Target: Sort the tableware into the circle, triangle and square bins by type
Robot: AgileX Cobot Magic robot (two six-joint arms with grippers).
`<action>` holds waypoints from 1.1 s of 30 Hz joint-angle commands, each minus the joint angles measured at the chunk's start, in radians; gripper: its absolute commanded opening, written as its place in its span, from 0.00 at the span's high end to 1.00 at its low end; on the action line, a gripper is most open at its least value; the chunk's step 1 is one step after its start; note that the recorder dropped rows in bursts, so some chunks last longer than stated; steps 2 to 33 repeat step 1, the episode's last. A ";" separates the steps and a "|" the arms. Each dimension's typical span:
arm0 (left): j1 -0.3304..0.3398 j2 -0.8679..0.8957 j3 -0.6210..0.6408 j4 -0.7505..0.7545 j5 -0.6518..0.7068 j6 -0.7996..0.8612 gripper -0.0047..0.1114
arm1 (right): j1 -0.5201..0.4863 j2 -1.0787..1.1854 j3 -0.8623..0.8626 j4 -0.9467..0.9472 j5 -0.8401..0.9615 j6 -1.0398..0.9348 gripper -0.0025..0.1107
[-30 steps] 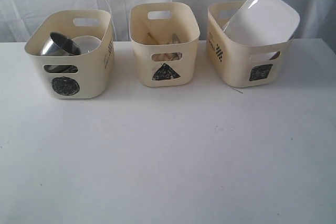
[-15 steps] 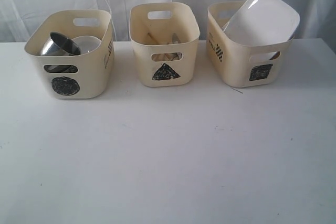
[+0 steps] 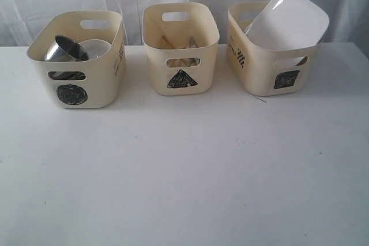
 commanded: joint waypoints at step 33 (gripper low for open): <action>-0.008 -0.004 0.003 -0.004 0.002 0.000 0.96 | -0.006 -0.006 0.002 0.004 0.003 -0.002 0.98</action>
